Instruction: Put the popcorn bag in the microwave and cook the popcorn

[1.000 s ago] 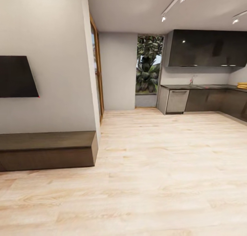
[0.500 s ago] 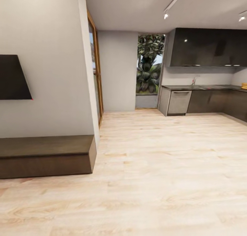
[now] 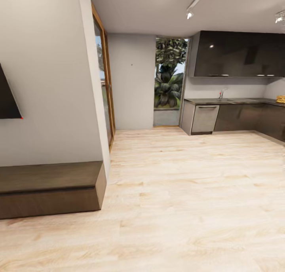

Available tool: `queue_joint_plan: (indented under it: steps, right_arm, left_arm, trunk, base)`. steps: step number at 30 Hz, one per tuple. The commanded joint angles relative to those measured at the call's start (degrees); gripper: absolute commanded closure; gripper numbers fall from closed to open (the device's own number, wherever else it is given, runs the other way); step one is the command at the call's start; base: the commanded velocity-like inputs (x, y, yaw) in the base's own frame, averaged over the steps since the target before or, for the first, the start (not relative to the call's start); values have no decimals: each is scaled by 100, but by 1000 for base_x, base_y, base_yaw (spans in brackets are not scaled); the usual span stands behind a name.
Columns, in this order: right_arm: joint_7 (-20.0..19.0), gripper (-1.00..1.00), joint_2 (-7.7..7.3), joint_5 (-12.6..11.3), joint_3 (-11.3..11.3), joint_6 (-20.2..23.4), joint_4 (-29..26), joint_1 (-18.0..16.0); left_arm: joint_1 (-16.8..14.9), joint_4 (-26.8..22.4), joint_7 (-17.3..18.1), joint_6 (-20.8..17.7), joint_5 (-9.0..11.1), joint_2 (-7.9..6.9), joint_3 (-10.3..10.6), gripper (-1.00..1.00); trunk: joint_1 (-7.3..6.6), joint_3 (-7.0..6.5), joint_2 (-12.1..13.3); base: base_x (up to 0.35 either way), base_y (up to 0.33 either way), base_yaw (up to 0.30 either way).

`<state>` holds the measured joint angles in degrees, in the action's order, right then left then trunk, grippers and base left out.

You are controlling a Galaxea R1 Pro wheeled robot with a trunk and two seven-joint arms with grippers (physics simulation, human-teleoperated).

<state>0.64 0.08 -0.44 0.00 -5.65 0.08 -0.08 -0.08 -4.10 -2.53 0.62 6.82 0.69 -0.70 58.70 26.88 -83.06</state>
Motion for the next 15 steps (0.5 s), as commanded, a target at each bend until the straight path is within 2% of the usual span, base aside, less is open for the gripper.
queue_joint_plan:
  steps: [1, 15]
  right_arm:
    - [7, -100, 1, -13, -3, -18, 1, -1]
    - [7, -100, -2, -34, -17, -12, 1, -1]
  left_arm:
    - [-1, -8, -7, 7, 48, 2, 2, -100]
    - [-1, -63, 0, 8, 56, -10, 9, -100]
  trunk:
    - [2, 5, -2]
    - [2, 5, -2]
  base:
    - [161, 0, -230]
    - [16, 0, -259]
